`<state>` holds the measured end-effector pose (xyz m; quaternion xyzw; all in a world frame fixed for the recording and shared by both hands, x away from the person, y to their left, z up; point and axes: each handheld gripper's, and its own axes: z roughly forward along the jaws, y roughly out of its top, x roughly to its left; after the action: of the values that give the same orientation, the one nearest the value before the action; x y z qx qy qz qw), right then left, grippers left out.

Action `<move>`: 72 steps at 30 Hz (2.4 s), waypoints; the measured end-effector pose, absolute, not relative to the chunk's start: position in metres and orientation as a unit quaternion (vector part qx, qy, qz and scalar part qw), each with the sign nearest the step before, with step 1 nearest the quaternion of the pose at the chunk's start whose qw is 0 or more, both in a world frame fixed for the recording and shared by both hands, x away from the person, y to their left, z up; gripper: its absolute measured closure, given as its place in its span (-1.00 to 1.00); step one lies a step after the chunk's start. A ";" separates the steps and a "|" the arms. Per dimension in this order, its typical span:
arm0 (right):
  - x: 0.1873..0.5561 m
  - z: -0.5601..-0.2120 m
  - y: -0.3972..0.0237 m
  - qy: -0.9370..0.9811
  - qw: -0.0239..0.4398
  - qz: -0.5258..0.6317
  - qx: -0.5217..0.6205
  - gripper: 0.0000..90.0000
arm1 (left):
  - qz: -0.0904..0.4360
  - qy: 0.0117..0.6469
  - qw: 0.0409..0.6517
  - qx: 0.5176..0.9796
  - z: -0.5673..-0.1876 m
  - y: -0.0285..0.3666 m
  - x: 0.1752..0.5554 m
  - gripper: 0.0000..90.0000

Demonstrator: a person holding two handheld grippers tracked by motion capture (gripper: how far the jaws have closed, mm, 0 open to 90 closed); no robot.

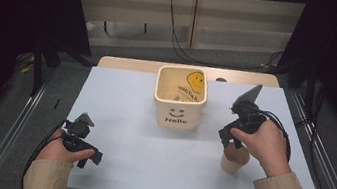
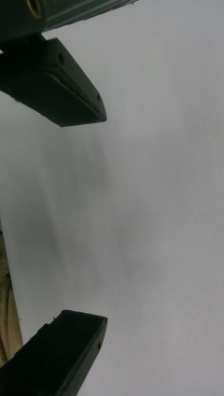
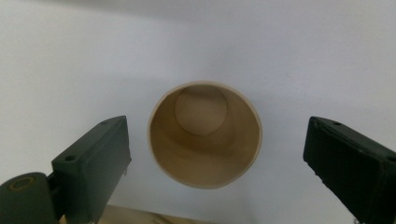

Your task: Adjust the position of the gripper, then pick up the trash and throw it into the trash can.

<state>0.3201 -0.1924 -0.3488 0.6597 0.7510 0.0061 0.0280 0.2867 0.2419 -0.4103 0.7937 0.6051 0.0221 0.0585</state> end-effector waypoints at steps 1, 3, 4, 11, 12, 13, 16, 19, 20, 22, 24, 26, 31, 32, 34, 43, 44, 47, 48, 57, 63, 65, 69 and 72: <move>0.319 -0.351 -0.192 0.750 0.027 0.007 0.661 -0.84 | 0.022 0.604 0.057 0.795 -0.410 0.242 0.287 -0.92; 0.319 -0.355 -0.193 0.752 0.027 0.007 0.659 -0.84 | 0.028 0.606 0.059 0.793 -0.411 0.242 0.286 -0.92; 0.318 -0.357 -0.193 0.751 0.026 0.007 0.660 -0.84 | 0.025 0.605 0.058 0.794 -0.411 0.242 0.287 -0.92; 0.316 -0.366 -0.192 0.753 0.021 0.007 0.658 -0.83 | 0.026 0.603 0.055 0.796 -0.412 0.242 0.287 -0.92; 0.316 -0.366 -0.192 0.753 0.021 0.007 0.658 -0.83 | 0.026 0.603 0.055 0.796 -0.412 0.242 0.287 -0.92; 0.316 -0.367 -0.192 0.755 0.023 0.007 0.656 -0.83 | 0.026 0.604 0.056 0.795 -0.412 0.242 0.287 -0.92; 0.315 -0.368 -0.192 0.754 0.024 0.009 0.657 -0.83 | 0.023 0.602 0.055 0.796 -0.412 0.242 0.287 -0.92; 0.313 -0.371 -0.193 0.755 0.019 0.009 0.656 -0.84 | 0.025 0.603 0.058 0.795 -0.412 0.240 0.288 -0.92; 0.312 -0.372 -0.193 0.753 0.018 0.007 0.657 -0.83 | 0.025 0.600 0.055 0.798 -0.412 0.240 0.289 -0.92; 0.311 -0.373 -0.194 0.755 0.017 0.007 0.656 -0.84 | 0.026 0.598 0.054 0.800 -0.411 0.239 0.289 -0.92; 0.310 -0.374 -0.194 0.753 0.016 0.011 0.658 -0.84 | 0.026 0.601 0.057 0.797 -0.412 0.237 0.289 -0.92; 0.309 -0.373 -0.194 0.755 0.016 0.009 0.655 -0.84 | 0.025 0.601 0.056 0.797 -0.413 0.237 0.289 -0.92; 0.307 -0.375 -0.196 0.756 0.015 0.016 0.654 -0.84 | 0.025 0.593 0.052 0.803 -0.411 0.236 0.291 -0.92; 0.307 -0.375 -0.196 0.755 0.012 0.015 0.655 -0.84 | 0.024 0.595 0.058 0.802 -0.412 0.235 0.291 -0.92; 0.306 -0.376 -0.196 0.754 0.014 0.018 0.656 -0.84 | 0.022 0.593 0.053 0.803 -0.412 0.235 0.292 -0.92; 0.305 -0.382 -0.194 0.756 0.012 0.012 0.654 -0.83 | 0.027 0.595 0.053 0.801 -0.412 0.236 0.292 -0.92; 0.305 -0.382 -0.195 0.758 0.012 0.011 0.652 -0.83 | 0.023 0.594 0.051 0.803 -0.412 0.236 0.292 -0.92; 0.305 -0.383 -0.195 0.757 0.009 0.010 0.653 -0.82 | 0.025 0.593 0.053 0.803 -0.413 0.235 0.292 -0.92; 0.305 -0.383 -0.195 0.759 0.011 0.011 0.650 -0.82 | 0.024 0.593 0.052 0.803 -0.413 0.235 0.292 -0.92; 0.308 -0.390 -0.189 0.764 0.013 -0.002 0.646 -0.70 | 0.025 0.598 0.054 0.799 -0.412 0.236 0.291 -0.92; 0.310 -0.389 -0.192 0.765 0.015 0.001 0.643 -0.58 | 0.025 0.593 0.051 0.803 -0.412 0.236 0.292 -0.92; 0.310 -0.387 -0.193 0.764 0.012 0.000 0.646 -0.57 | 0.024 0.593 0.051 0.803 -0.412 0.236 0.292 -0.92; 0.312 -0.378 -0.195 0.764 0.007 0.002 0.645 -0.57 | 0.022 0.596 0.053 0.801 -0.412 0.236 0.292 -0.92; 0.314 -0.368 -0.195 0.767 0.003 0.004 0.641 -0.57 | 0.022 0.597 0.054 0.800 -0.412 0.235 0.291 -0.92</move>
<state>0.3141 -0.1953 -0.3675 0.6411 0.7675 0.0041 0.0028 0.2913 0.2354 -0.4121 0.8001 0.5970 0.0220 0.0545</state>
